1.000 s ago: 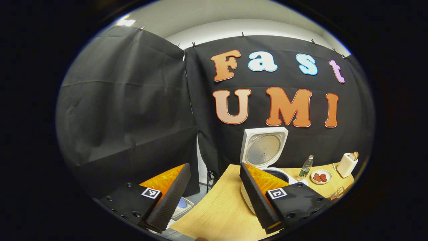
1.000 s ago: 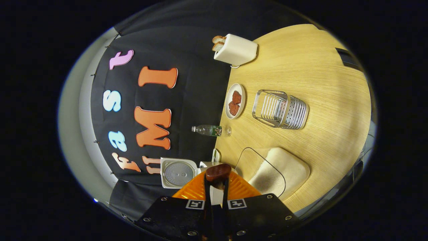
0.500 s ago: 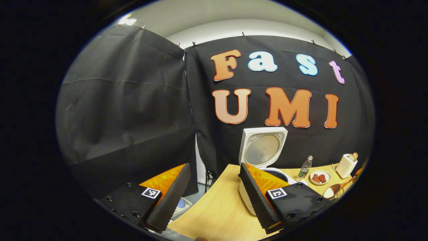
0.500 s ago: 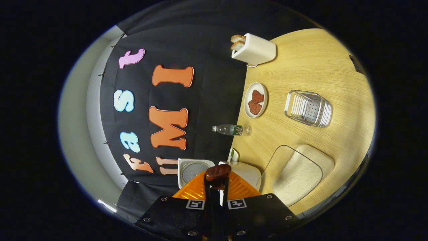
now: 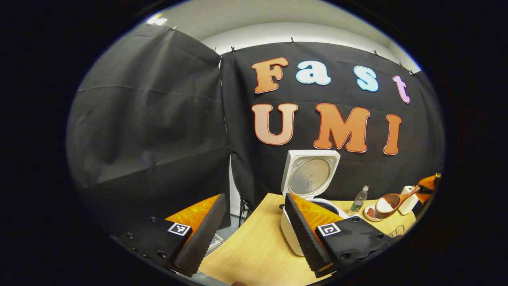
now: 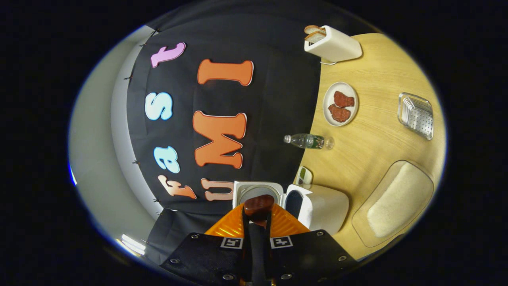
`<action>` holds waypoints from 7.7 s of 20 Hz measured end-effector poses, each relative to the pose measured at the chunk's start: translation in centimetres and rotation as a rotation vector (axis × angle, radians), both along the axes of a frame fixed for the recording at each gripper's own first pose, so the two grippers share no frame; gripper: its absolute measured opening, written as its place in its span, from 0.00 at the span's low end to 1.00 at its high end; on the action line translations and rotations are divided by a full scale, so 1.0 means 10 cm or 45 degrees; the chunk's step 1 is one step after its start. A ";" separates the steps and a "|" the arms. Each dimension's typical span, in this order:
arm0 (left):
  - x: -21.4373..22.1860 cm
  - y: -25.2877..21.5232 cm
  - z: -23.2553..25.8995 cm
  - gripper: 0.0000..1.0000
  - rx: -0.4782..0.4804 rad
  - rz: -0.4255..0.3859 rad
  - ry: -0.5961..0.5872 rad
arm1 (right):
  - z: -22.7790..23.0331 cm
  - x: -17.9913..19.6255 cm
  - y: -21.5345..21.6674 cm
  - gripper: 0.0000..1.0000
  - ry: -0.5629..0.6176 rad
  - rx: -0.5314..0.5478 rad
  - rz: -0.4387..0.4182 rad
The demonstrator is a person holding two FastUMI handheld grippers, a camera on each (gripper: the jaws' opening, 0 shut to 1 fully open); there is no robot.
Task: Close the left gripper, press the button to open the rice cooker; take a wooden spoon from the chopstick holder with the right hand, scoop a spoonful of rice and pour it into the rice cooker, then put the wooden spoon back into the chopstick holder.
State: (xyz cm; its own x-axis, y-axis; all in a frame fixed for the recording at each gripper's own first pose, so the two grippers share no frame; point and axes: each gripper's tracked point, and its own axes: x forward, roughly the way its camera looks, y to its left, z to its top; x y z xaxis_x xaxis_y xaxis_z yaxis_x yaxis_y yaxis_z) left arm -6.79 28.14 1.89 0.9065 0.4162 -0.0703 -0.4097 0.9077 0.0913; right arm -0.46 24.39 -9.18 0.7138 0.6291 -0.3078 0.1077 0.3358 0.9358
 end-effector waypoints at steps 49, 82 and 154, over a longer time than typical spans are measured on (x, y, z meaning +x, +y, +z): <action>0.10 0.51 -0.25 1.00 -0.010 0.088 0.064 | -0.79 0.78 2.08 0.11 -0.733 -1.023 0.495; 0.06 0.14 -0.08 1.00 0.001 0.026 0.014 | 0.05 0.35 1.10 0.11 -0.835 -0.845 0.508; 4.12 -0.80 0.76 1.00 -0.143 -0.190 0.219 | -0.18 0.40 -2.34 0.95 -0.500 -1.391 -0.090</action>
State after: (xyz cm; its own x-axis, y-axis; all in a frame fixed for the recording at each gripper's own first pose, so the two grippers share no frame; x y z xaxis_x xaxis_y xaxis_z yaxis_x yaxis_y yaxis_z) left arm 34.41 20.15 9.50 0.9281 0.2598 -0.2668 -0.2577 0.9653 0.0434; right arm 3.56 1.03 -10.97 0.9034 0.1200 -0.4118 -0.0746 0.9894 0.1246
